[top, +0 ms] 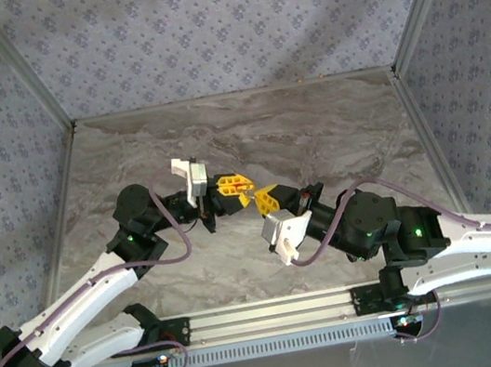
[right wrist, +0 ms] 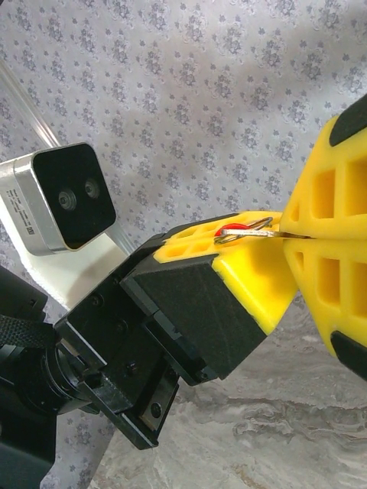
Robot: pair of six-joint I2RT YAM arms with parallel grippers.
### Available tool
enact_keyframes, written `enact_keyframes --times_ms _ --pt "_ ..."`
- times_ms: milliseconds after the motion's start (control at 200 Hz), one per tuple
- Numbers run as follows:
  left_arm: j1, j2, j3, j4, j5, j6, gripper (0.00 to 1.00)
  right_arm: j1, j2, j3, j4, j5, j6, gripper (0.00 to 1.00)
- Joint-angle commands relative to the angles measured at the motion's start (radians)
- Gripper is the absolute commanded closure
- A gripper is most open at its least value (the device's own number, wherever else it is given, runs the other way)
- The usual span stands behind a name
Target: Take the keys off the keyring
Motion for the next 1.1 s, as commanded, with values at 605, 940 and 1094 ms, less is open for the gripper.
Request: enact_keyframes --times_ms 605,940,1094 --pt "0.079 0.005 0.112 -0.002 -0.024 -0.117 1.0 0.087 0.073 0.038 -0.334 -0.029 -0.105 1.0" --pt "0.098 0.039 0.13 0.033 0.017 -0.183 1.0 0.087 0.104 0.034 -0.36 0.0 -0.208 1.0" --pt "0.098 0.034 0.149 -0.022 0.033 -0.162 1.0 0.075 0.136 0.059 -0.401 -0.047 -0.24 1.0"
